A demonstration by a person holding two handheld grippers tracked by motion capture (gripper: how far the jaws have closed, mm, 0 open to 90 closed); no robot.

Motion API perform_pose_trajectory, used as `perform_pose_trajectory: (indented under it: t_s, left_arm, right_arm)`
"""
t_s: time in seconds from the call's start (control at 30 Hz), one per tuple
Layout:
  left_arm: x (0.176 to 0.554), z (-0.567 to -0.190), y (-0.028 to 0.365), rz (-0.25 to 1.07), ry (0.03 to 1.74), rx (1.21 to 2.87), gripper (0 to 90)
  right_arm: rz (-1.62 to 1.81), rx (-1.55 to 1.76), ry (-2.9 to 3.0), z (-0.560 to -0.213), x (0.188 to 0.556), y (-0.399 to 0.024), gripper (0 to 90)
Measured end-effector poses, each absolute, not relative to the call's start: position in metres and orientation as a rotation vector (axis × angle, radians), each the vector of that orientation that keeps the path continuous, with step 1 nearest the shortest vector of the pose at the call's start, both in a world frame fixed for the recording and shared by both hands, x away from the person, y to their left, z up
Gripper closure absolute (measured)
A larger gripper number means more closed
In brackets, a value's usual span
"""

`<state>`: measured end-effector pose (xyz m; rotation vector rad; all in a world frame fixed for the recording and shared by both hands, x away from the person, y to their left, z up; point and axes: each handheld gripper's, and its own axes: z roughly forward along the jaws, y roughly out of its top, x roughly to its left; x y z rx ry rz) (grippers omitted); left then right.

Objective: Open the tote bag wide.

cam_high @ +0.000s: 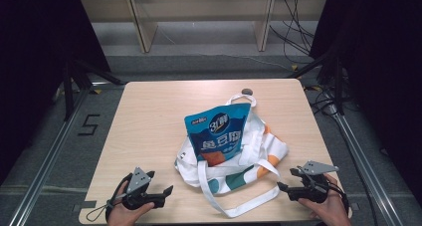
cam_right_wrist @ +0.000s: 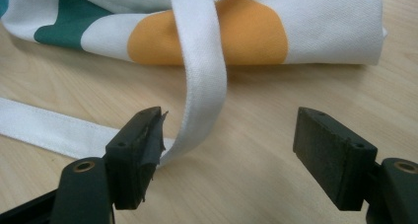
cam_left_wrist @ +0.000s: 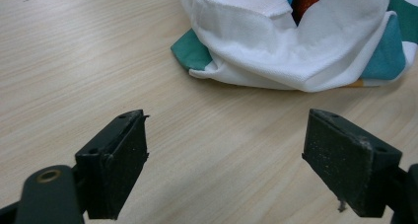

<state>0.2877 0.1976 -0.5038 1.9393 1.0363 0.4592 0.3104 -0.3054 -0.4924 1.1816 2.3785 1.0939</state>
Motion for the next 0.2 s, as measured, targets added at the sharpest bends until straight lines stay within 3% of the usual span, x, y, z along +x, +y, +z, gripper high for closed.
perform_pose_trajectory:
  t_s: [0.2]
  left_arm:
    - [0.2891,-0.5047,0.1984,0.468,1.038,1.948,16.0]
  right_arm:
    - [1.055,1.188,2.385,-0.4926,0.3113,-0.3068,28.1]
